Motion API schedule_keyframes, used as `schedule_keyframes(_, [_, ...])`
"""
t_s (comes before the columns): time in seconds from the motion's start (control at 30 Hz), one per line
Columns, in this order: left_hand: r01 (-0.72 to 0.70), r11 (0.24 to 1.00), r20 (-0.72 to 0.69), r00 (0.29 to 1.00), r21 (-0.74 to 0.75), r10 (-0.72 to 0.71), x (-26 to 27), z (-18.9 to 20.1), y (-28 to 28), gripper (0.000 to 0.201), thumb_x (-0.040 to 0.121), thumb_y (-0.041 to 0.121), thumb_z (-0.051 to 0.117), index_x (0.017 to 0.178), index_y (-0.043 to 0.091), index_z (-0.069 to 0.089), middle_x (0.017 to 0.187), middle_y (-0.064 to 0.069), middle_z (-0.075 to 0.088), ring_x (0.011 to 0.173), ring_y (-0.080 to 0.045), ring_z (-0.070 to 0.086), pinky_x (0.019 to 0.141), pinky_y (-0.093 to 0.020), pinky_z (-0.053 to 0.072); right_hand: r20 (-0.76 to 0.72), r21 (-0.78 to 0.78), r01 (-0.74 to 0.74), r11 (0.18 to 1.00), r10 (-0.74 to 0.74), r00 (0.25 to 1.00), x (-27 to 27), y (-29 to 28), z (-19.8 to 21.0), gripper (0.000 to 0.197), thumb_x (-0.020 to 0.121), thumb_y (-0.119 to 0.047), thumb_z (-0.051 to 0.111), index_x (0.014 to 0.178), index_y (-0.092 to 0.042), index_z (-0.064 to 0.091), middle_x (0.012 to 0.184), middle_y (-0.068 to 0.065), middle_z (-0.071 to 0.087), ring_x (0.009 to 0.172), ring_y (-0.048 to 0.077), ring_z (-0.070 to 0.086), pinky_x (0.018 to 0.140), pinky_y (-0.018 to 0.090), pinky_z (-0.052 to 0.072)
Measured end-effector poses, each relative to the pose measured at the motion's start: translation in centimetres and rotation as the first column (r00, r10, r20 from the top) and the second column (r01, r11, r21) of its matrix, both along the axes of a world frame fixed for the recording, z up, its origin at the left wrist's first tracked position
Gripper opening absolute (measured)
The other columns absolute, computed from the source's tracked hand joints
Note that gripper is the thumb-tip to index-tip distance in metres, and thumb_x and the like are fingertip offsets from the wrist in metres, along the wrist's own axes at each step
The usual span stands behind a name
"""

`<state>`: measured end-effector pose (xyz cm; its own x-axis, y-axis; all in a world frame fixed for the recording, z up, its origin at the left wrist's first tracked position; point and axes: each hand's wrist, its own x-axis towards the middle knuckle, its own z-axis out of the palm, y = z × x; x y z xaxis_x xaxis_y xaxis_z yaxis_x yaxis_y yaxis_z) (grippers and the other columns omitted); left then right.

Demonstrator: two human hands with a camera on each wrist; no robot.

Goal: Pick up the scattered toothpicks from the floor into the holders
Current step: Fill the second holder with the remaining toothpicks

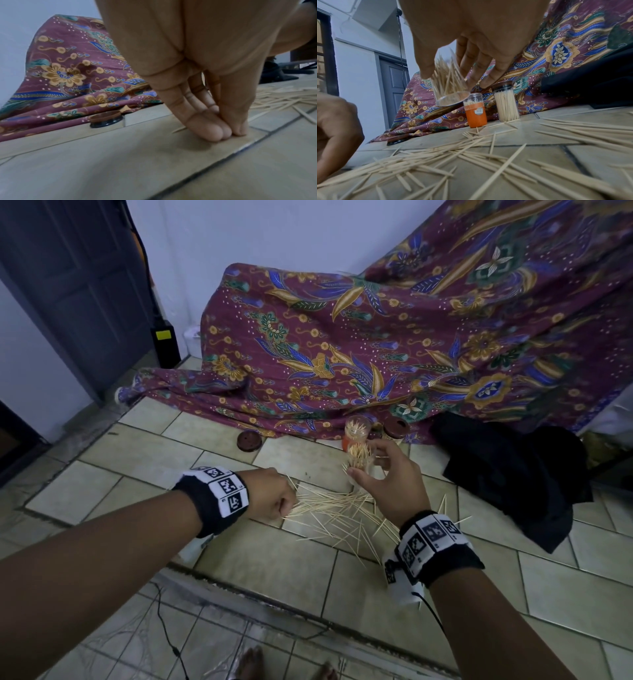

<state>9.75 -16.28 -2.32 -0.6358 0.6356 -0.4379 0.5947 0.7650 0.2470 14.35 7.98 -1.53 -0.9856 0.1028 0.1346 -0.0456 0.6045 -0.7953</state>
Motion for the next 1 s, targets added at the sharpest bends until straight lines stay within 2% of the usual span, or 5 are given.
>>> schedule_keyframes(0.1, [-0.036,0.997,0.023,0.999,0.068,0.035,0.0,-0.2,1.6,0.017,0.08,0.01,0.058,0.081,0.021,0.071,0.079,0.011,0.068,0.074,-0.009,0.061,0.069,-0.02,0.047,-0.001,-0.003,0.0,1.0,0.0,1.0,0.0,0.3,0.1,0.043,0.078,-0.032,0.081,0.102,-0.046,0.049,0.095,-0.036,0.052,0.087,-0.022,0.05,0.071,0.002,0.037])
schedule_keyframes(0.37, [-0.068,0.982,-0.063,0.995,0.178,0.081,-0.9,-0.8,4.8,0.013,0.084,0.02,0.067,0.097,0.019,0.068,0.099,0.002,0.065,0.091,-0.016,0.06,0.08,-0.024,0.048,-0.009,-0.019,0.025,1.0,-0.025,1.0,0.4,1.7,-0.6,0.045,0.078,-0.034,0.081,0.117,-0.032,0.058,0.106,-0.027,0.059,0.096,-0.013,0.053,0.079,0.011,0.043])
schedule_keyframes(0.53, [-0.213,0.977,-0.118,0.97,-0.001,0.211,-2.4,-0.8,2.1,0.04,0.087,0.031,0.063,0.125,0.02,0.055,0.119,-0.006,0.052,0.109,-0.028,0.057,0.091,-0.034,0.048,0.001,-0.005,0.06,0.998,-0.06,0.998,0.9,2.3,-0.5,0.044,0.078,-0.032,0.081,0.106,-0.044,0.05,0.1,-0.027,0.057,0.091,-0.016,0.05,0.069,-0.003,0.036])
schedule_keyframes(0.8, [-0.181,0.983,-0.103,0.979,-0.038,0.176,-2.2,-0.6,3.5,0.031,0.087,0.009,0.051,0.108,0.026,0.065,0.111,-0.005,0.065,0.101,-0.027,0.06,0.084,-0.03,0.049,-0.003,0.01,0.067,0.998,-0.067,0.998,0.7,2.8,-0.6,0.043,0.077,-0.034,0.082,0.107,-0.039,0.051,0.099,-0.025,0.057,0.089,-0.017,0.05,0.07,0.0,0.037])
schedule_keyframes(1.0, [-0.139,0.985,-0.088,0.985,0.1,0.148,-1.4,-1.1,6.0,0.015,0.088,0.013,0.051,0.095,0.024,0.059,0.097,-0.004,0.065,0.089,-0.026,0.062,0.081,-0.035,0.053,-0.018,0.006,0.074,0.997,-0.074,0.997,0.8,3.3,-0.7,0.042,0.077,-0.035,0.081,0.11,-0.036,0.054,0.104,-0.022,0.062,0.093,-0.014,0.054,0.078,0.008,0.042])
